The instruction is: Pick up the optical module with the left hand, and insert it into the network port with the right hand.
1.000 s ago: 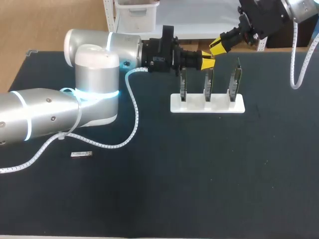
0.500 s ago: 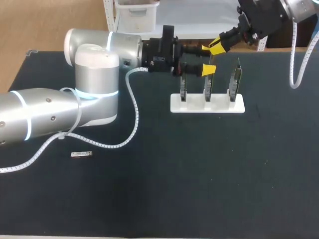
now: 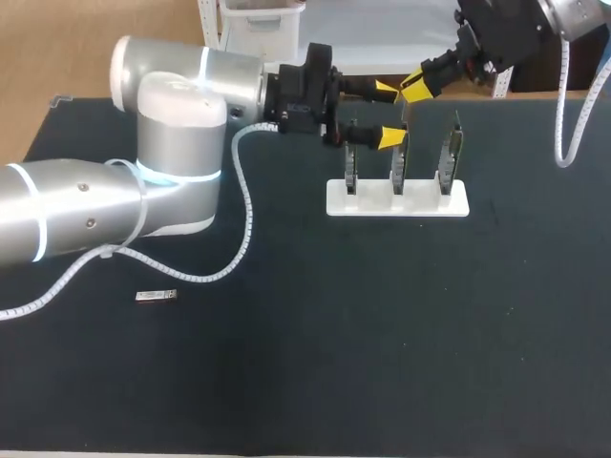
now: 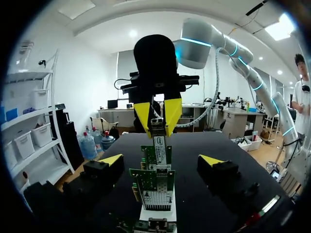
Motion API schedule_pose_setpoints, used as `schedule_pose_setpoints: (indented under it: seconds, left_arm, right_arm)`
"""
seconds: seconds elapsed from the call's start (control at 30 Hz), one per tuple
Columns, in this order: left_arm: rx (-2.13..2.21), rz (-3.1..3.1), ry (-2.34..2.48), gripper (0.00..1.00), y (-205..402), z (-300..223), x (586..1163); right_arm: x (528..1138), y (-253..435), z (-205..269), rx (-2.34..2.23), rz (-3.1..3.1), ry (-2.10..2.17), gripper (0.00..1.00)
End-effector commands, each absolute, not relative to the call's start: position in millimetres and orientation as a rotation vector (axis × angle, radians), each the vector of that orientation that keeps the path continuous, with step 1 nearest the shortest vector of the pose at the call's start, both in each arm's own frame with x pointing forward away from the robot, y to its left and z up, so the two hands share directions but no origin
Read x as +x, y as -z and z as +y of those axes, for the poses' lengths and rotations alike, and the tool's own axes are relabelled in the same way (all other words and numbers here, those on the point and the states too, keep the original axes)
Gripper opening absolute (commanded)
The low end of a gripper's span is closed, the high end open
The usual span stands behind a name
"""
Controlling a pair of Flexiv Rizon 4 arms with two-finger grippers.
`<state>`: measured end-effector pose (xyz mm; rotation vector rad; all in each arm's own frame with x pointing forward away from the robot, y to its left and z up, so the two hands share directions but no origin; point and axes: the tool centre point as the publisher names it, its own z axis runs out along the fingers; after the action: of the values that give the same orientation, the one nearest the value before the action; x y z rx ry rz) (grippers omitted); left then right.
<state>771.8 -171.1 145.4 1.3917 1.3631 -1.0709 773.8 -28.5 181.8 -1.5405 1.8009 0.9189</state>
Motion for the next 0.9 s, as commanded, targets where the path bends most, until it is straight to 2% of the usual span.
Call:
schedule_pose_setpoints:
  seconds: [0.03,0.9]
  left_arm:
    - [1.454,1.385,0.997,1.0,-155,-172,761]
    - [1.589,1.509,0.951,1.0,-144,-166,763]
  right_arm:
    - [774,-182,-29,-1.538,1.8,-0.921,0.0]
    - [770,-179,-29,-1.521,1.802,-0.925,0.0]
